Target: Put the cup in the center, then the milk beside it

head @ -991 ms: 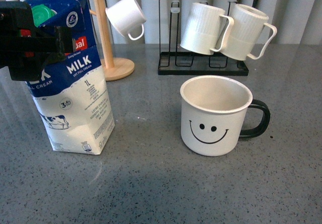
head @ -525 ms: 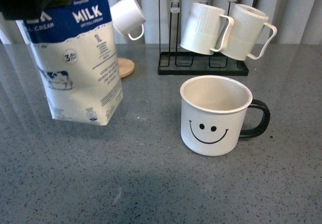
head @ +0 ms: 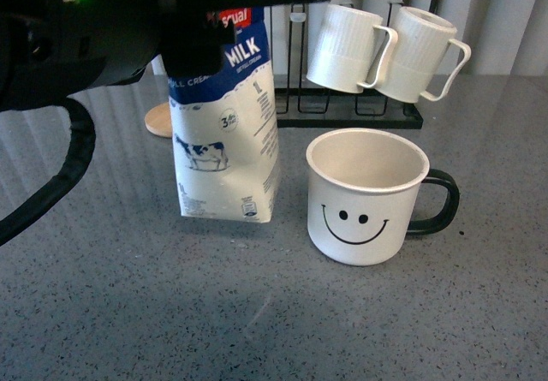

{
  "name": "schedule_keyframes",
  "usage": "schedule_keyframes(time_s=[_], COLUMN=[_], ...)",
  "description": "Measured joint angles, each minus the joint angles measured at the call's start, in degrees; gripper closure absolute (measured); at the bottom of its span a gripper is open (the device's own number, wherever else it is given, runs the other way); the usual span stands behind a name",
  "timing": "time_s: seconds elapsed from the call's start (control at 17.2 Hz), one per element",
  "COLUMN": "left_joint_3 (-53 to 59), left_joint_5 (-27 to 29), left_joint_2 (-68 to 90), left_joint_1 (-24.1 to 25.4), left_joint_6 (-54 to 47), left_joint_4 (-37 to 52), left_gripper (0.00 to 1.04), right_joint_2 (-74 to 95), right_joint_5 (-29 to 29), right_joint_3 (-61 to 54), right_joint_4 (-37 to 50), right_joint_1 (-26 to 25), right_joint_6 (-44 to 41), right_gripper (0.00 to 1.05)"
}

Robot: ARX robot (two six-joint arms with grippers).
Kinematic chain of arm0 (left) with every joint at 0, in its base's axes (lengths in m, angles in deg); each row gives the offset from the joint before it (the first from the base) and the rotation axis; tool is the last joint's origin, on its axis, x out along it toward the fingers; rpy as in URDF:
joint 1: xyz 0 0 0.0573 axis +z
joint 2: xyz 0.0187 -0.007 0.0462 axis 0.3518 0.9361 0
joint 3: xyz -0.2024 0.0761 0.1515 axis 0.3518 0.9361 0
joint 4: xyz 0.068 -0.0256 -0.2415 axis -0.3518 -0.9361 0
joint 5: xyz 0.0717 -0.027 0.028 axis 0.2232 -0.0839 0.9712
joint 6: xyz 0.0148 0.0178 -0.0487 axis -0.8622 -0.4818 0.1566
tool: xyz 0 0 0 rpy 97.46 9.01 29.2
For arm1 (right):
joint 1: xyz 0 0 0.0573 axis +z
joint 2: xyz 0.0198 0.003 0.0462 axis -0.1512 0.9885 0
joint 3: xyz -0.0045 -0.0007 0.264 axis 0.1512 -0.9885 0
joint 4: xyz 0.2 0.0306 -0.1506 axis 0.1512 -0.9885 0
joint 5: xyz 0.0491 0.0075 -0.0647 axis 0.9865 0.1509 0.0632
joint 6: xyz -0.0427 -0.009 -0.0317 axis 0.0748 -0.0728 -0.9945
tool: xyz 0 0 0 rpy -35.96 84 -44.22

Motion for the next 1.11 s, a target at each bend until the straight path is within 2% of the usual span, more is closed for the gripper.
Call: schedule_keyframes(time_s=[0.41, 0.93, 1.11], left_joint_3=[-0.79, -0.09, 0.04], left_joint_5=[2.97, 3.45, 3.02], left_joint_2=[5.22, 7.78, 7.48], left_joint_1=[-2.62, -3.98, -4.11], left_joint_6=[1.99, 2.08, 2.19], left_joint_4=[2.99, 4.35, 4.35], left_gripper=[1.00, 1.00, 0.70], right_joint_2=[0.00, 0.00, 0.00], right_joint_5=[0.00, 0.00, 0.00], right_joint_3=[0.00, 0.00, 0.00], right_joint_4=[0.00, 0.00, 0.00], right_joint_1=[0.00, 0.00, 0.00], right_joint_6=[0.00, 0.00, 0.00], right_gripper=[0.07, 0.07, 0.07])
